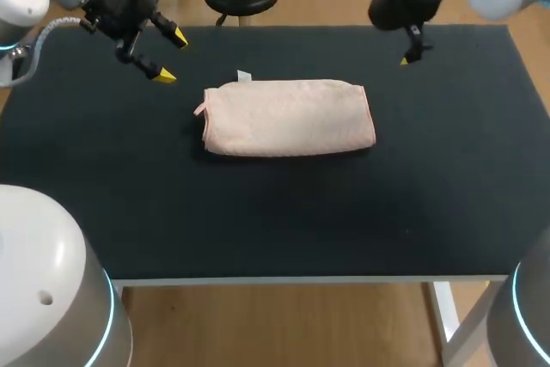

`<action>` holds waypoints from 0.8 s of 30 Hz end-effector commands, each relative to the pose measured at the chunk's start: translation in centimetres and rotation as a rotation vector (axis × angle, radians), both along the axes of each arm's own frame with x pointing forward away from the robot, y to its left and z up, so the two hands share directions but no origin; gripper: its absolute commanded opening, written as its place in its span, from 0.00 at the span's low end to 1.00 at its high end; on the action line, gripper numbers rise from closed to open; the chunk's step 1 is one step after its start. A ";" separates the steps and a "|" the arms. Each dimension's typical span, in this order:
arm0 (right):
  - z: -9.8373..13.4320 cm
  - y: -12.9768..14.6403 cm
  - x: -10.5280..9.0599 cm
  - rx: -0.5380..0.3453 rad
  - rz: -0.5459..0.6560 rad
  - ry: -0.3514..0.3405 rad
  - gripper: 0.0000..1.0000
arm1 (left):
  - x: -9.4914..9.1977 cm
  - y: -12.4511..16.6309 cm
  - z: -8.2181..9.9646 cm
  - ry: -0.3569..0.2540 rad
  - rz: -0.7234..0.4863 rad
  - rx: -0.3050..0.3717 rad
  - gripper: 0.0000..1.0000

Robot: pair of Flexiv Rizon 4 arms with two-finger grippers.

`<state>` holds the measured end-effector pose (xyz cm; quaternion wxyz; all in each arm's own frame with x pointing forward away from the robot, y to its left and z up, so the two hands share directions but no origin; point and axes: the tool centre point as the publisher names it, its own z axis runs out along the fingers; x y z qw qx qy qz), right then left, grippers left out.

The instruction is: Fold the towel

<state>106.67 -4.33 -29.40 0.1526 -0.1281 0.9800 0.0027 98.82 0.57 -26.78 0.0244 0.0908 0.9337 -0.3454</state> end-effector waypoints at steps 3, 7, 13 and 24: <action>-0.9 -2.0 0.2 0.985 -0.961 0.325 1.00 | -0.2 0.1 0.0 -0.003 0.002 -0.002 1.00; -0.9 -2.0 0.2 0.985 -0.961 0.325 1.00 | -0.2 0.1 0.0 -0.003 0.002 -0.002 1.00; -0.9 -2.0 0.2 0.985 -0.961 0.325 1.00 | -0.2 0.1 0.0 -0.003 0.002 -0.002 1.00; -4.1 -3.4 1.5 1.105 -1.166 0.366 1.00 | -0.2 0.1 0.0 -0.003 0.002 -0.002 1.00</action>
